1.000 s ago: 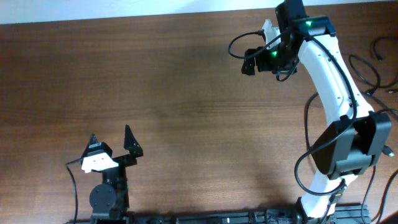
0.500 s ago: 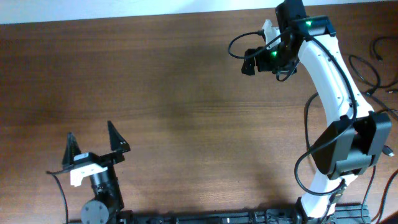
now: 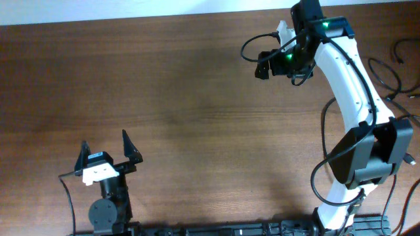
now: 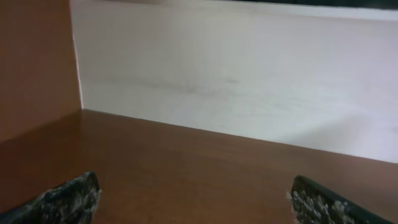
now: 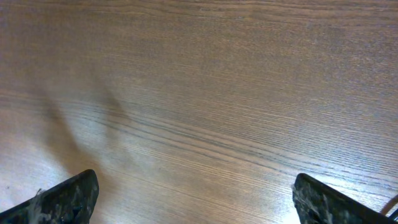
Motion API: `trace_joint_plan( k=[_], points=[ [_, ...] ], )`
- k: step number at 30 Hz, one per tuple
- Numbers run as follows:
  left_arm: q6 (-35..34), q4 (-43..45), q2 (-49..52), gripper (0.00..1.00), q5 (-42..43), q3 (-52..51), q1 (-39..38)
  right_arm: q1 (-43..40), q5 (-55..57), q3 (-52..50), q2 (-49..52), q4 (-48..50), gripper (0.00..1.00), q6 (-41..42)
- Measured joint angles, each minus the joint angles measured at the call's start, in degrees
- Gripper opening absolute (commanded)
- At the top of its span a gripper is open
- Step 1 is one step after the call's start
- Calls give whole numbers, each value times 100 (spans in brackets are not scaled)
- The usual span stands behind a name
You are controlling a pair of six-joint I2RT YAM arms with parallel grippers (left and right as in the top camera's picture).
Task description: Untangle cables
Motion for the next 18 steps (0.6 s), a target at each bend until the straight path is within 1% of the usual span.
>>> trace_joint_plan(
  k=[2,5,7,9,11,14,18],
  points=[
    [404,-7,0,99,363,0,7,0,0,0,0,2,99,2],
    [1340,-2,0,99,1231,0,7,0,0,0,0,0,99,4],
    [1635,-131,0,99,1429,2,7,0,0,0,0,0,99,4],
    [1847,-570,0,98,1453,2,7,0,2,0,0,2,99,2],
    [1906,-984,-4,99,1362,7,7,0,2,0,0,2,99,0],
    [1851,-1021,4,99,1180,4,11,0,2,0,0,2,99,2],
    [1794,-1025,4,99,1143,4,11,0,2,0,0,2,99,0]
  ],
)
